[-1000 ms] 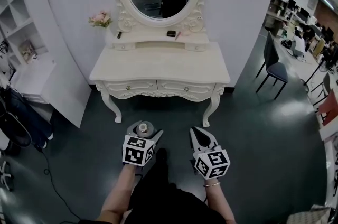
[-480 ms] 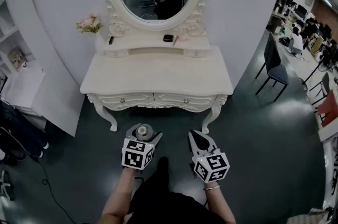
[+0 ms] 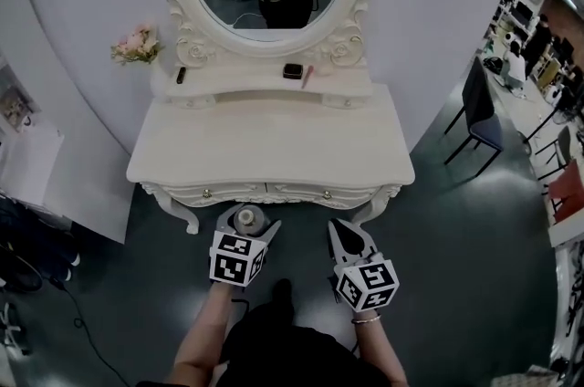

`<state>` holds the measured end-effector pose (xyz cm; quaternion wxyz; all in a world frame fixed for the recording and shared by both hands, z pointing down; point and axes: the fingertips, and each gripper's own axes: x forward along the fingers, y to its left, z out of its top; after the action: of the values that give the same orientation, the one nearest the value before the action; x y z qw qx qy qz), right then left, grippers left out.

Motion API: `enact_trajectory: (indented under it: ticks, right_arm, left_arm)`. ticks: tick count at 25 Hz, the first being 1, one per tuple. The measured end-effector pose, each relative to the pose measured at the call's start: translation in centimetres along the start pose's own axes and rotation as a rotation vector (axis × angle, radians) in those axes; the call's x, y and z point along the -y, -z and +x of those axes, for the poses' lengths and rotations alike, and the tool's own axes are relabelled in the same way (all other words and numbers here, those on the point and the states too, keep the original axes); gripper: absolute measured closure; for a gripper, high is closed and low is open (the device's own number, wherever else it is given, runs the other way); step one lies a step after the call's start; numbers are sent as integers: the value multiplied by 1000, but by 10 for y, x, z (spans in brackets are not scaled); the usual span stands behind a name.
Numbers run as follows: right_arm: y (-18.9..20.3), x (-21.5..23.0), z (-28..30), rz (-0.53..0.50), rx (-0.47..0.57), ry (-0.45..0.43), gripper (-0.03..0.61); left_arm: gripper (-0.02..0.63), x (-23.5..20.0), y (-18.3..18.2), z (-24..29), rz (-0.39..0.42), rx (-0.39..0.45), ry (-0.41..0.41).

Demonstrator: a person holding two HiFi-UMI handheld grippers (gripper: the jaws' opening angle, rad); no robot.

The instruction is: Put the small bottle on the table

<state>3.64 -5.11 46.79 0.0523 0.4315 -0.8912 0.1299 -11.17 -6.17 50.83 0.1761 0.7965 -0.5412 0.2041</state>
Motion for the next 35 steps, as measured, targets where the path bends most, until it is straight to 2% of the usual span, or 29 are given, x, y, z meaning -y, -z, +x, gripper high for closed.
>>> enact_trajectory:
  ticks: [15, 24, 35]
  right_arm:
    - [-16, 35, 81, 10, -24, 76, 574]
    - [-13, 46, 103, 23, -49, 100, 574]
    - [-28, 88, 134, 20, -40, 104, 574]
  left_arm:
    - [268, -54, -37, 81, 49, -27, 62]
    - [268, -64, -49, 116, 79, -46, 91]
    - [268, -62, -62, 179, 100, -86, 98]
